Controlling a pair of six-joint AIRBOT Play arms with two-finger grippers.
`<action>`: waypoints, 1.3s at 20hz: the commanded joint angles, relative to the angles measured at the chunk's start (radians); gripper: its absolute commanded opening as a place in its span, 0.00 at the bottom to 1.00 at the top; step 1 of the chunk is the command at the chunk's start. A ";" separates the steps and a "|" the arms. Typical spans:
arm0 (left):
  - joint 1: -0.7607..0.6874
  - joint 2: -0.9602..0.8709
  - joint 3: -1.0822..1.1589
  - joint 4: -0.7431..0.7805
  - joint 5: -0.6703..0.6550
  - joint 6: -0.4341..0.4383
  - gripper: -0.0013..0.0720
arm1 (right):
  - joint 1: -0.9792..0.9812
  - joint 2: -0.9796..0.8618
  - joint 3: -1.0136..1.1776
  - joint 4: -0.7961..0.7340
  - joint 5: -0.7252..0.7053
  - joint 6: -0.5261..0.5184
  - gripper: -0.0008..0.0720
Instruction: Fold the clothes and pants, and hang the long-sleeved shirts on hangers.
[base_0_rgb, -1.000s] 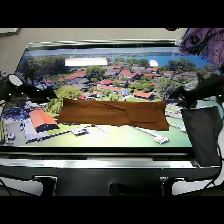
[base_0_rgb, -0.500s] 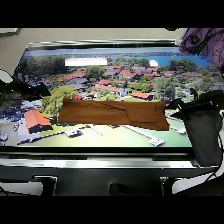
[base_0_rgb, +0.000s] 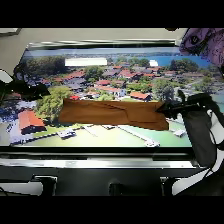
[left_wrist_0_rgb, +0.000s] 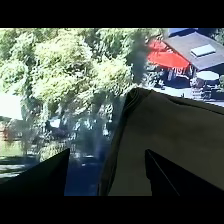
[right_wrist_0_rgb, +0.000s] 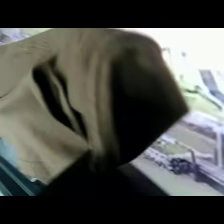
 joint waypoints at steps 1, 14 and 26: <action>-0.007 -0.003 0.001 -0.039 0.016 -0.011 0.76 | 0.056 0.026 -0.002 0.017 0.019 0.005 0.06; -0.539 -0.290 0.007 -0.541 0.258 -0.080 0.04 | 0.055 0.381 0.217 -0.356 -0.097 0.379 0.06; -0.921 -0.629 0.420 -0.694 0.531 -0.340 0.04 | 0.055 0.382 0.451 -0.452 -0.320 0.487 0.06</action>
